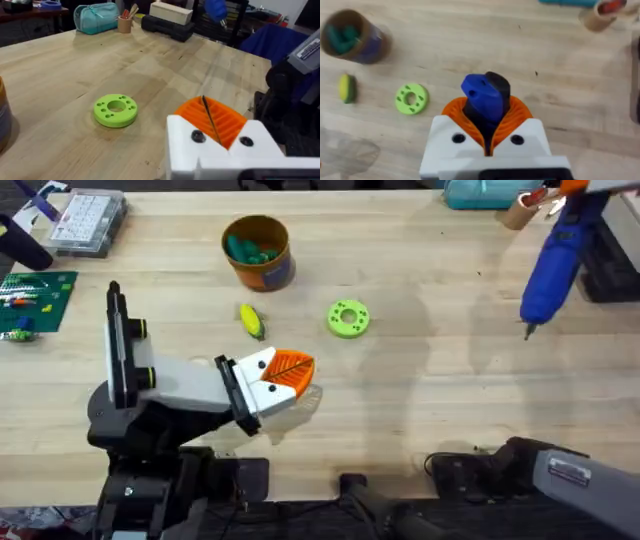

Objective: Pick up the gripper from the table and insert it into the empty holder that is missing its gripper. Then pick up a screw, insert it into the mounting hole, and use the screwdriver to tighten it. Finally, clean up the table by picking up the vegetable and placing it into the bucket.

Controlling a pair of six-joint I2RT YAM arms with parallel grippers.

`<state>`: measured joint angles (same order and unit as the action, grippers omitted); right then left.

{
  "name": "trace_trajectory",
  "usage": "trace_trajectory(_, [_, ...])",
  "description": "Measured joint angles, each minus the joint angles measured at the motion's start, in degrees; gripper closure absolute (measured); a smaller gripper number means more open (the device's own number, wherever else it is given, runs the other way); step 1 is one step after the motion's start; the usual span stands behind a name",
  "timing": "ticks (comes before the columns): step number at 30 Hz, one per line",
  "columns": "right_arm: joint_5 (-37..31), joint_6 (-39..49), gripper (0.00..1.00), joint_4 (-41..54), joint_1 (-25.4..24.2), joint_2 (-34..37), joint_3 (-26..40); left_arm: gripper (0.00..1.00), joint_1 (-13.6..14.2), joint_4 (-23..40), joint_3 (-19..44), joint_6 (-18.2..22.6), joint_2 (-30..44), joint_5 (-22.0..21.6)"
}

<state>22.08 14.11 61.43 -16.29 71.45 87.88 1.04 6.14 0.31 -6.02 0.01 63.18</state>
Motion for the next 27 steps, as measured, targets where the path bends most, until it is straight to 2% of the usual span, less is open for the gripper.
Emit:
trace_trajectory(6, [-6.27,0.67,0.975,2.06,0.0,7.73,0.02,0.995,0.0,-0.01,0.01,0.0,0.0,0.0])
trace_trajectory(17, [-15.44,2.3,0.975,-0.98,0.0,17.24,-2.25,0.995,0.0,0.0,0.0,0.0,0.0,0.0])
trace_trajectory(27, [-18.92,2.67,0.975,-5.12,0.0,28.26,-2.99,0.995,0.0,0.0,0.01,0.0,0.0,0.0])
